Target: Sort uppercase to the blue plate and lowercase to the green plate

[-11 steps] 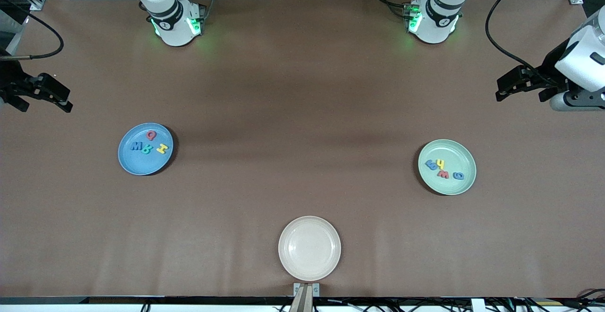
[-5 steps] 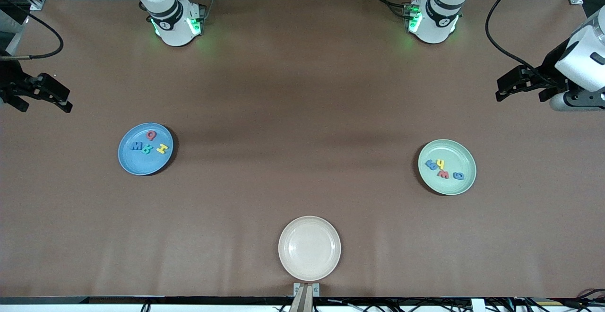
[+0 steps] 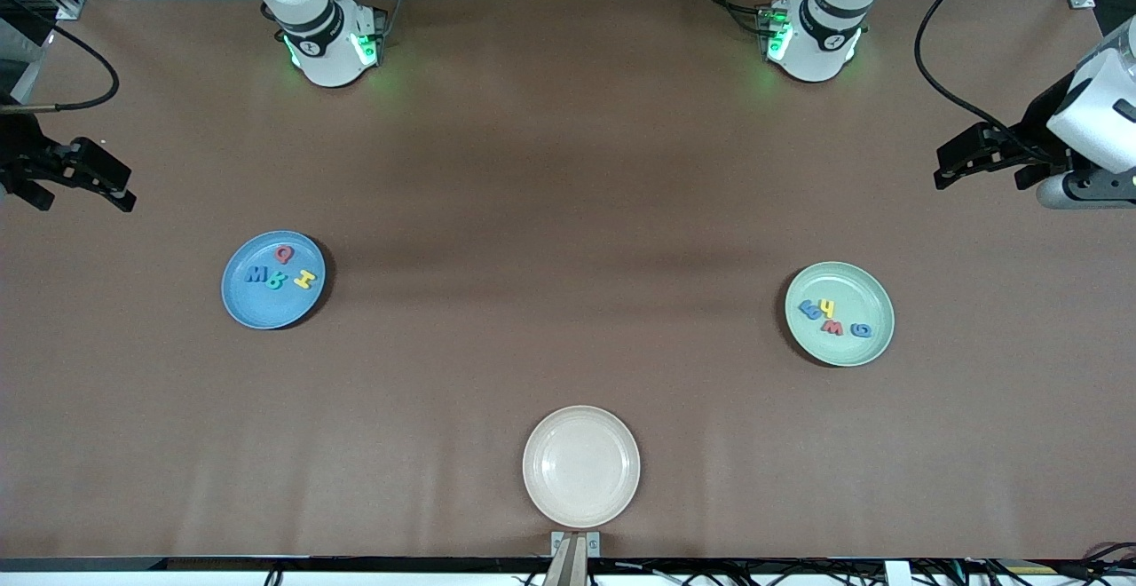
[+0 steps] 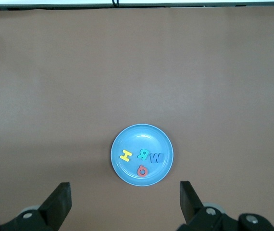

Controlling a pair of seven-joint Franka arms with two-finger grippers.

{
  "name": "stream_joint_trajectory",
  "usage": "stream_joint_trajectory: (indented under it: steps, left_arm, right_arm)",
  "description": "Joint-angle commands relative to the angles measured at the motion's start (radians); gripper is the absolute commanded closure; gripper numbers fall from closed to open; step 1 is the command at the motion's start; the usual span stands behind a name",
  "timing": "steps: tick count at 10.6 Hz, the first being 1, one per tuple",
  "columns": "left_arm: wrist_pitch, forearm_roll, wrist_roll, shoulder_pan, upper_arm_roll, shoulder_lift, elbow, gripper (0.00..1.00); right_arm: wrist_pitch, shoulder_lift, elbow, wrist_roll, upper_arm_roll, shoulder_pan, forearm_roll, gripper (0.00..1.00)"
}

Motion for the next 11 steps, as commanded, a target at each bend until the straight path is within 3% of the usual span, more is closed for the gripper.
stream_joint_trajectory:
  steps: [1,11]
  left_arm:
    - [-0.032,0.006,0.002,0.003,-0.002,-0.006,0.01,0.0]
    - [-0.043,0.009,0.01,0.006,0.0,-0.001,0.011,0.0]
  right_arm:
    - [0.008,-0.01,-0.006,0.002,0.01,-0.013,0.02,0.0]
    - [0.006,-0.01,0.002,-0.001,0.011,-0.01,0.018,0.0]
